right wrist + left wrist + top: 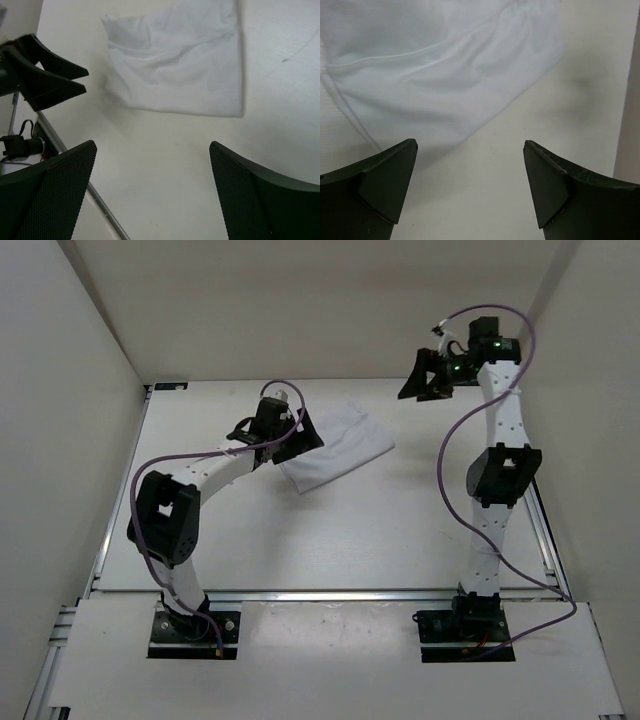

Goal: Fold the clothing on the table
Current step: Fold the skirt

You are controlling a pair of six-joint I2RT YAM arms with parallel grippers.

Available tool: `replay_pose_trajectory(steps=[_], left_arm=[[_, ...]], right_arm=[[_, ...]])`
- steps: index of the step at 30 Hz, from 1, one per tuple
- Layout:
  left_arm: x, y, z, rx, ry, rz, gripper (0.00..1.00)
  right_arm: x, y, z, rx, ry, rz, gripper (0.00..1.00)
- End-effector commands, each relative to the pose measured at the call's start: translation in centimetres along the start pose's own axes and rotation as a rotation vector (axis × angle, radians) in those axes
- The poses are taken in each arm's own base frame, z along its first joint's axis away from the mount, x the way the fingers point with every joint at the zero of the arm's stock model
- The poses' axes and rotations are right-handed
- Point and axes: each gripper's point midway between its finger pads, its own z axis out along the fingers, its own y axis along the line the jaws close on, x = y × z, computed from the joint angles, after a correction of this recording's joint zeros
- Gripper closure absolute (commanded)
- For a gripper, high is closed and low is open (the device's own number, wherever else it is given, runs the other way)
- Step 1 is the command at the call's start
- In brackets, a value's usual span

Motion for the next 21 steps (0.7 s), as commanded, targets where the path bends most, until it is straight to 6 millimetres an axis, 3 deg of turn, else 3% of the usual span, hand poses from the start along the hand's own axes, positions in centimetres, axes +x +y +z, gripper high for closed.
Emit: replay_pose_trajectory(steps=[1, 3, 5, 7, 11, 13, 16, 17, 18, 21], left_arm=[[-2.7, -1.9, -1.7, 0.04, -0.093, -0.018, 0.01], [-2.7, -1.9, -1.5, 0.037, -0.081, -0.032, 0.01], [-3.4, -1.8, -1.1, 0.03, -0.088, -0.029, 0.01], [-3.6, -1.6, -0.8, 0.009, -0.09, -0.018, 0.01], [-3.4, -1.7, -0.6, -0.007, -0.083, -0.004, 0.01], [-3.1, -2.1, -0.7, 0.009, -0.075, -0.002, 0.01], [-2.4, -2.5, -0.9, 0.026, -0.067, -0.002, 0.02], [-1.9, -2.4, -0.7, 0.024, -0.055, 0.006, 0.02], [-1.6, -2.5, -0.3, 0.016, -0.047, 0.011, 0.01], [-0.8, -3.0, 0.8, 0.008, -0.018, 0.058, 0.01]], right_arm=[[4.6, -1.2, 5.8, 0.012, 0.158, 0.11, 0.01], [6.3, 0.0, 5.4, 0.0, 0.21, 0.119, 0.01], [6.3, 0.4, 3.8, -0.032, 0.187, 0.179, 0.01], [6.5, -0.8, 1.3, -0.005, 0.16, 0.228, 0.01], [10.6, -2.1, -2.9, -0.003, 0.161, 0.44, 0.01], [12.8, -1.5, -4.1, -0.001, 0.174, 0.498, 0.01], [11.8, -2.1, -2.7, -0.001, 0.12, 0.486, 0.01], [9.9, -3.3, -1.7, 0.011, 0.044, 0.42, 0.0], [9.6, -3.9, -1.0, 0.022, 0.01, 0.491, 0.01], [7.5, -6.6, 3.2, 0.041, -0.178, 0.516, 0.01]])
